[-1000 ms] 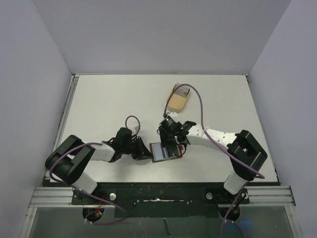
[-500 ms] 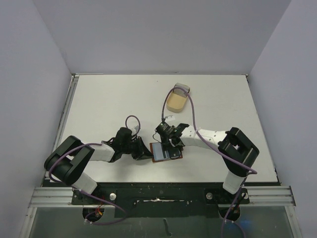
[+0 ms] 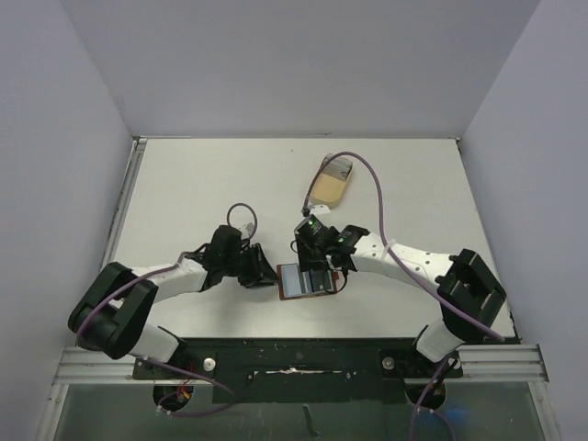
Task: Put the credit cards into the card holder
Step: Insert the credit card into the card holder.
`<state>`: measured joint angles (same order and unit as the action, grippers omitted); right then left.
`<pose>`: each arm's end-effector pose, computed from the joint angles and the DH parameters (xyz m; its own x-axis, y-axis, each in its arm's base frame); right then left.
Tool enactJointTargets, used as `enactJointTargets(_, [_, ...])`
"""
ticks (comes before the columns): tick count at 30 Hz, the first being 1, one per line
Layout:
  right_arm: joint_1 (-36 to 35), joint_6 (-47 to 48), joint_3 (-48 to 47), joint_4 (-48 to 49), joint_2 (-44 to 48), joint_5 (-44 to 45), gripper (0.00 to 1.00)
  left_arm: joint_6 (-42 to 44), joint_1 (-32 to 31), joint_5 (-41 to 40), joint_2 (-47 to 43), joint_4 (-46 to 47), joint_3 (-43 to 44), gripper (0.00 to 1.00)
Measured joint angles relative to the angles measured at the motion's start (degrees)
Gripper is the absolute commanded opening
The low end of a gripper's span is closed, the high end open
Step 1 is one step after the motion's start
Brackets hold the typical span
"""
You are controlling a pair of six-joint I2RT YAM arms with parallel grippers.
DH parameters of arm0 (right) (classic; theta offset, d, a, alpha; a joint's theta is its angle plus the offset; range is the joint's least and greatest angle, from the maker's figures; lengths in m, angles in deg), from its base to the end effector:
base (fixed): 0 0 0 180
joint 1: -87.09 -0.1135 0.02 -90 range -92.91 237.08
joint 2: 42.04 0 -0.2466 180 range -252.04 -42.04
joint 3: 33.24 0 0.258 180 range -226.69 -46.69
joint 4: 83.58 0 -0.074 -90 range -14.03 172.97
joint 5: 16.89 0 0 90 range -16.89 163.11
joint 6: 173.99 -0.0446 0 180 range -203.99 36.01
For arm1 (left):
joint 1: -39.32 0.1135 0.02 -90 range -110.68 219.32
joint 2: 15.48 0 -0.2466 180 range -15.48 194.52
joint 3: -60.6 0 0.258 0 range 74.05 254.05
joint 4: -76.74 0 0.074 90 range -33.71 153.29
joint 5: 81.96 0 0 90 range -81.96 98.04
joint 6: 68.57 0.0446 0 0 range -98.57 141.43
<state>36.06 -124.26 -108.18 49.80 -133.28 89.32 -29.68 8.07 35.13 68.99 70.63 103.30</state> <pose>0.2148 0.2457 0.1836 -0.8582 -0.0740 -0.5080 -0.1467 0.9836 0.1046 0.2159 -0.1548 0.1027 -0.9608 -0.2275 -0.1582 -0.0397 0.6779 -0.7341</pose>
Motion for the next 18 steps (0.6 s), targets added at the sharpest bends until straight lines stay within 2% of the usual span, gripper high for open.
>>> enactJointTargets(3, [0.13, -0.04, 0.9, 2.56, 2.51, -2.16, 0.3, 0.39, 0.42, -2.1, -3.15, -3.61, 1.18, 0.32])
enactJointTargets(5, [0.68, -0.09, 2.54, 4.96, 3.21, -4.17, 0.25, -0.07, 0.44, -2.97, -4.76, -4.17, 1.68, 0.32])
enactJointTargets(11, [3.28, -0.48, 9.14, 11.15, 3.28, -9.49, 0.24, -3.76, -0.61, -4.5, -6.84, -1.49, 1.75, 0.33])
enactJointTargets(18, [5.55, -0.9, 13.92, 18.23, 3.23, -15.37, 0.21, -7.48, -2.03, -4.55, -1.25, 7.67, 1.03, 0.34])
